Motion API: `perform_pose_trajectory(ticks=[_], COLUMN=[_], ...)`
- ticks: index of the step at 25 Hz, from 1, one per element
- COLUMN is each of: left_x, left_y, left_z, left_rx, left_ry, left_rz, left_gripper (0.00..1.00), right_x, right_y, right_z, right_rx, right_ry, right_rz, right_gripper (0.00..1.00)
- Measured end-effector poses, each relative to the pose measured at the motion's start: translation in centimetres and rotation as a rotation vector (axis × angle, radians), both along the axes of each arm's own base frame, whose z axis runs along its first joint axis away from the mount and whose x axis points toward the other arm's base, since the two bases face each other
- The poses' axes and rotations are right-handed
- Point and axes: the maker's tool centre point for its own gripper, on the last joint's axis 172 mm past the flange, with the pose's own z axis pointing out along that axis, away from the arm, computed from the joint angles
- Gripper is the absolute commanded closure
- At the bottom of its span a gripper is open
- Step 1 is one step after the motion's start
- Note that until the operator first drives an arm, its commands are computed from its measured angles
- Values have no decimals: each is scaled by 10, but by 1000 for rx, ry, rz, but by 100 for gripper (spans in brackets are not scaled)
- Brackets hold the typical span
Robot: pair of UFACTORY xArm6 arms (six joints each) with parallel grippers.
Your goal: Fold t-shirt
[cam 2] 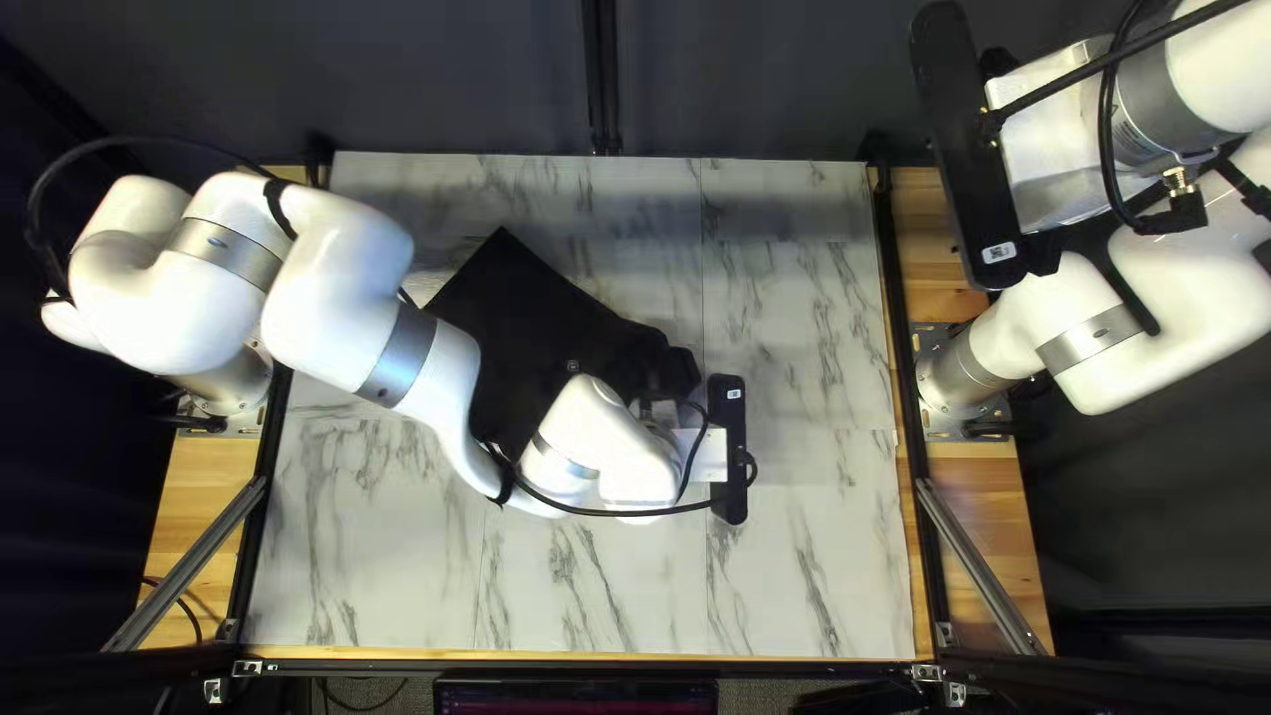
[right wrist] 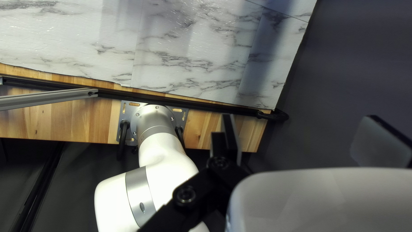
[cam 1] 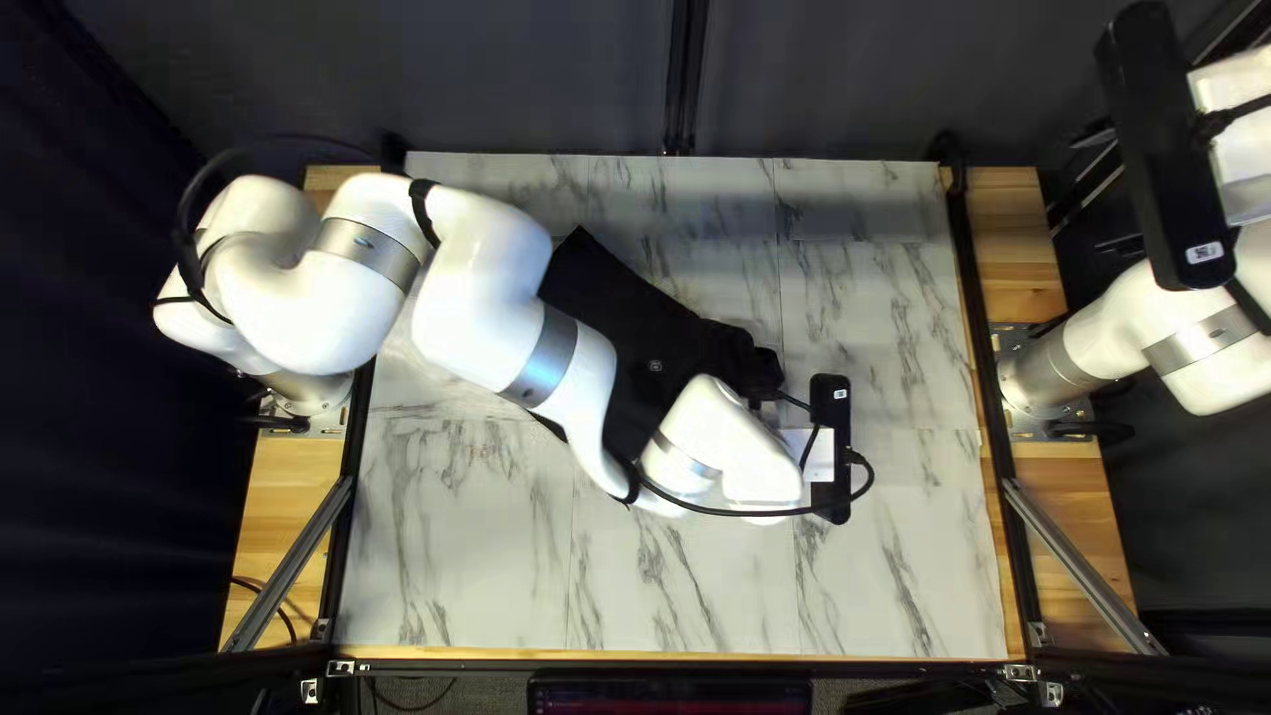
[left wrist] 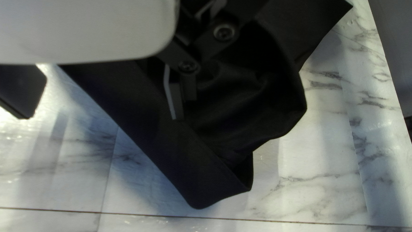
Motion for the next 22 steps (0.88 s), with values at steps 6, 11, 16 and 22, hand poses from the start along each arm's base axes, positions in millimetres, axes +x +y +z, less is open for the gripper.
perform_pose_trajectory(ticks=[6, 11, 16, 22], left_x=[-9, -23, -36, -56], left_y=[0, -1, -3, 5], left_z=[13, 39, 69, 95], left_rx=[7, 10, 18, 35], left_ry=[3, -21, -52, -73], left_rz=[7, -3, -16, -21], left_gripper=[100, 100, 100, 100], right_x=[0, 0, 0, 0], right_y=[0, 0, 0, 0], right_z=[0, 0, 0, 0], right_rx=[0, 0, 0, 0], right_ry=[0, 0, 0, 0], right_rz=[0, 0, 0, 0], right_gripper=[0, 0, 0, 0])
